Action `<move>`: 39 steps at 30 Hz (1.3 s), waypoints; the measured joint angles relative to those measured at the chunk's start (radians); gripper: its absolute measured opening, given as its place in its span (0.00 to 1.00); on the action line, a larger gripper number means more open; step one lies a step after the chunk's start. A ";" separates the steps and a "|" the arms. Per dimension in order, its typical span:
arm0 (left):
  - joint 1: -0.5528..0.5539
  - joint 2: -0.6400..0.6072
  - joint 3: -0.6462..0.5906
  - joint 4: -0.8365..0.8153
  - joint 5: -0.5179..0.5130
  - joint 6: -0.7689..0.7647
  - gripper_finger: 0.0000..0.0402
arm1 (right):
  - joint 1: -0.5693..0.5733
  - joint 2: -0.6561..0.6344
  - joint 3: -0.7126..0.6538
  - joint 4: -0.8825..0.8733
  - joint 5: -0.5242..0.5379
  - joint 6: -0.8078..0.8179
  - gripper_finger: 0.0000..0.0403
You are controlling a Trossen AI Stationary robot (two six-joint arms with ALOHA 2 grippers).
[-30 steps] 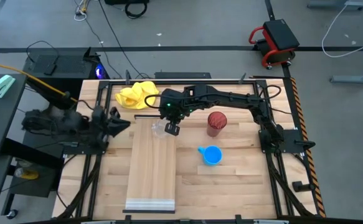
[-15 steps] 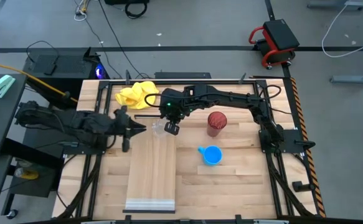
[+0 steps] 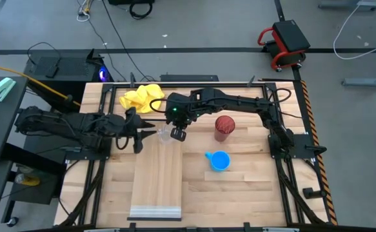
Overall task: Stack small to large cups/mugs on shelf
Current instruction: Put the transparent mug on the shelf
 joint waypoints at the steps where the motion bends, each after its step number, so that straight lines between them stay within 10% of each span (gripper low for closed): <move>1: 0.003 0.000 0.000 0.000 0.011 0.000 0.36 | 0.000 0.000 0.000 0.000 0.000 0.000 0.01; 39: 0.067 0.102 0.000 0.115 0.101 -0.008 0.33 | 0.000 0.000 0.000 -0.041 0.036 0.021 0.01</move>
